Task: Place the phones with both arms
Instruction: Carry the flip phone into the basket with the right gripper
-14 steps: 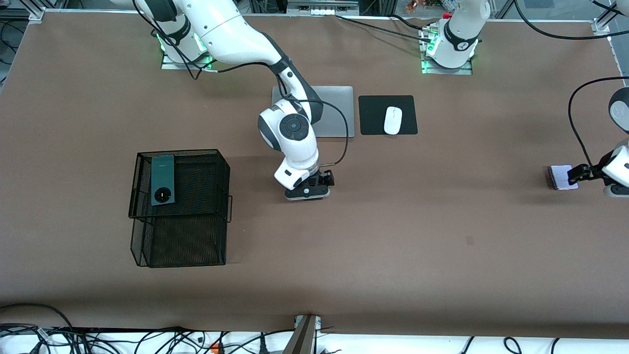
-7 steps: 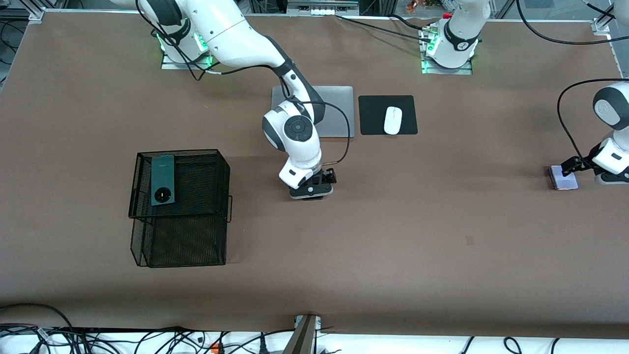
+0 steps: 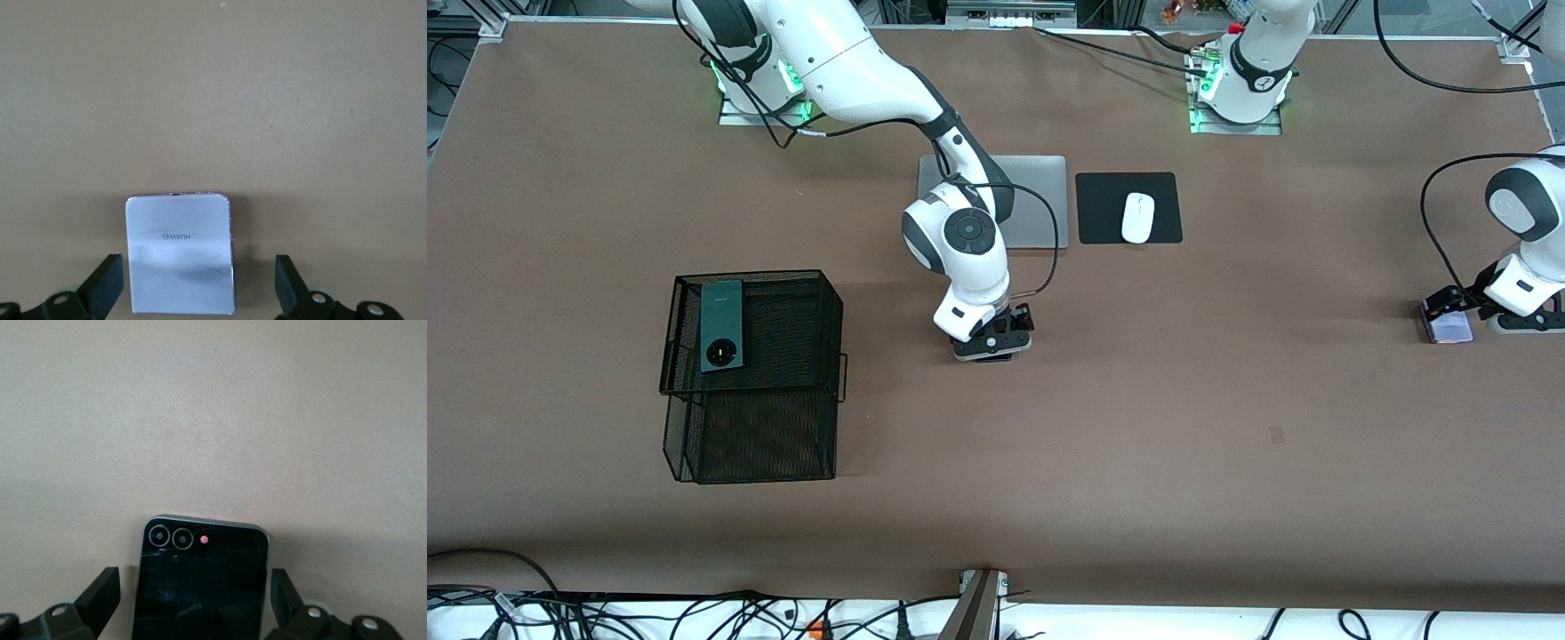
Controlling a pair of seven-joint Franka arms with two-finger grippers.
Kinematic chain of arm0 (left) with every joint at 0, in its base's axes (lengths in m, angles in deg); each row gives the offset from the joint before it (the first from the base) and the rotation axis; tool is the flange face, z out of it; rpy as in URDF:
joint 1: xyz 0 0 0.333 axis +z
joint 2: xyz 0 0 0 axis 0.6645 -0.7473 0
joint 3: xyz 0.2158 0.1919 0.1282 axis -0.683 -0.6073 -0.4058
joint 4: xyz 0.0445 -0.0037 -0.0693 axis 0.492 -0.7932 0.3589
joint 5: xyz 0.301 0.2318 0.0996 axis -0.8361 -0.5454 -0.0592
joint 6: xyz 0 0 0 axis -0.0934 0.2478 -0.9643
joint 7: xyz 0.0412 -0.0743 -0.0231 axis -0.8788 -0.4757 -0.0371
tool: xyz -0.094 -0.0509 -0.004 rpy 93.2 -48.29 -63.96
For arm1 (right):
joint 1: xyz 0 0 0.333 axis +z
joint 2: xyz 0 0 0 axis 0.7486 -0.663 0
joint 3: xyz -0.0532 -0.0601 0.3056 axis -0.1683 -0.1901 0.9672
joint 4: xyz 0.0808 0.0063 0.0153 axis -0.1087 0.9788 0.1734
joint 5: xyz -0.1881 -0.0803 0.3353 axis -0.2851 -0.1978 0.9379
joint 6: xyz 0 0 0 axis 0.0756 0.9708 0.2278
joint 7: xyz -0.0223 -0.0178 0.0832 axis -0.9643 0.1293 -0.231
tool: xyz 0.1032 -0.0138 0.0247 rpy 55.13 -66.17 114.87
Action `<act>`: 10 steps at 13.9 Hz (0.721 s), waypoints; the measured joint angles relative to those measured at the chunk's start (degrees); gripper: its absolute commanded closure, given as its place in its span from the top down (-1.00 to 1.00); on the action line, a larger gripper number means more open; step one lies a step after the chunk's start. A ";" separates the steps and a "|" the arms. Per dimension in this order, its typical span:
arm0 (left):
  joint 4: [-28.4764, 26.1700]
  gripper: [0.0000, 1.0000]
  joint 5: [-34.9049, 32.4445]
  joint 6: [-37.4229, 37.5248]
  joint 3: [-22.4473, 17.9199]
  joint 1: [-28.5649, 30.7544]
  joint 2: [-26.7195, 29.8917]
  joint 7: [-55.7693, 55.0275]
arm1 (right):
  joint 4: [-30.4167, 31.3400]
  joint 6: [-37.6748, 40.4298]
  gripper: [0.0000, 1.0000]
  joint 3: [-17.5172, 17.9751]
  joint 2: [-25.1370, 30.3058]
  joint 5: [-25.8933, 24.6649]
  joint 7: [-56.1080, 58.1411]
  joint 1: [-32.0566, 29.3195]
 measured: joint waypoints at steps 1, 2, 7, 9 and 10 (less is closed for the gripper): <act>0.03 1.00 0.00 -0.40 0.34 0.79 -0.44 0.34 | 0.00 0.00 0.99 0.00 -0.17 -0.09 0.00 0.00; 0.09 1.00 0.00 -0.54 0.44 1.16 -0.65 0.52 | 0.00 0.00 0.99 0.00 -0.31 -0.13 0.00 0.00; 0.13 1.00 0.00 -1.89 0.57 2.21 -1.94 1.94 | -0.03 -0.03 -0.68 -0.07 -0.78 -0.29 0.05 0.00; 0.14 1.00 0.00 -2.70 0.64 2.44 -2.60 2.30 | -0.28 0.20 -1.00 -0.10 -0.48 -0.34 0.08 0.01; 0.15 1.00 0.00 -2.88 0.64 2.60 -2.91 2.42 | -0.45 0.14 -1.00 -0.10 -0.43 -0.34 0.08 0.01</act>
